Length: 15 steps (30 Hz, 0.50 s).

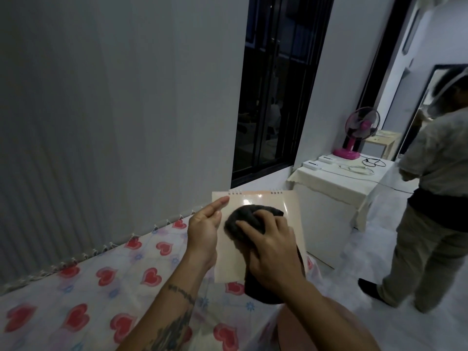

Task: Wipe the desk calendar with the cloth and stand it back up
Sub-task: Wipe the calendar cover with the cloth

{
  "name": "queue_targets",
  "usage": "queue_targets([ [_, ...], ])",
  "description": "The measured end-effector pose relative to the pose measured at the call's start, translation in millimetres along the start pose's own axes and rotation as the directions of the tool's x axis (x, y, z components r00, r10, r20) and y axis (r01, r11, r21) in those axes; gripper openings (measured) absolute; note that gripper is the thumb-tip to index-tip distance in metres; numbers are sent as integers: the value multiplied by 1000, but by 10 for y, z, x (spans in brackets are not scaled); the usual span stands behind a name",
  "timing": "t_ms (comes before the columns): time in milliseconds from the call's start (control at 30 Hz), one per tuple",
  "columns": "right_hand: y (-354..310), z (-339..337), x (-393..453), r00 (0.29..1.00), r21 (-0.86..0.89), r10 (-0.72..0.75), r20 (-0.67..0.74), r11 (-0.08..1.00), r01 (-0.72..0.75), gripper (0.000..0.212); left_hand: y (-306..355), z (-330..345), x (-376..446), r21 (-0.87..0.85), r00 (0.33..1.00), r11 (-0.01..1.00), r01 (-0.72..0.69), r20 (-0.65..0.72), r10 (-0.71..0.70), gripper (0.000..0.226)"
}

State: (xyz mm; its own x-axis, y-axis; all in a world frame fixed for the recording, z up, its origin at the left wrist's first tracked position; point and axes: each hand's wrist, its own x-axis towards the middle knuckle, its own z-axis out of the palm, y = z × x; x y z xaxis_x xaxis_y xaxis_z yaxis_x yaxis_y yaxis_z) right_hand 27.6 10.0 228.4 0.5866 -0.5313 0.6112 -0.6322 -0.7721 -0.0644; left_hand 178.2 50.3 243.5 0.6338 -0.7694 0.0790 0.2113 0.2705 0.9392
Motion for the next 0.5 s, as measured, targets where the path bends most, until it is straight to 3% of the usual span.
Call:
queue_targets([
  [167,298,-112,213,955,15,281,-91,960,-281,47,14,-81,-41,-27,998,998,64,12,-64,45],
  [233,298,-129,255,943,-24,315,-109,947,-320,49,-3,-100,-42,-25,998,998,59,14,-58,43],
  [500,-9,-39,142,999,-46,35,-30,998,-37,46,20,-10,-27,3,1000,1000,-6,18,6,42],
])
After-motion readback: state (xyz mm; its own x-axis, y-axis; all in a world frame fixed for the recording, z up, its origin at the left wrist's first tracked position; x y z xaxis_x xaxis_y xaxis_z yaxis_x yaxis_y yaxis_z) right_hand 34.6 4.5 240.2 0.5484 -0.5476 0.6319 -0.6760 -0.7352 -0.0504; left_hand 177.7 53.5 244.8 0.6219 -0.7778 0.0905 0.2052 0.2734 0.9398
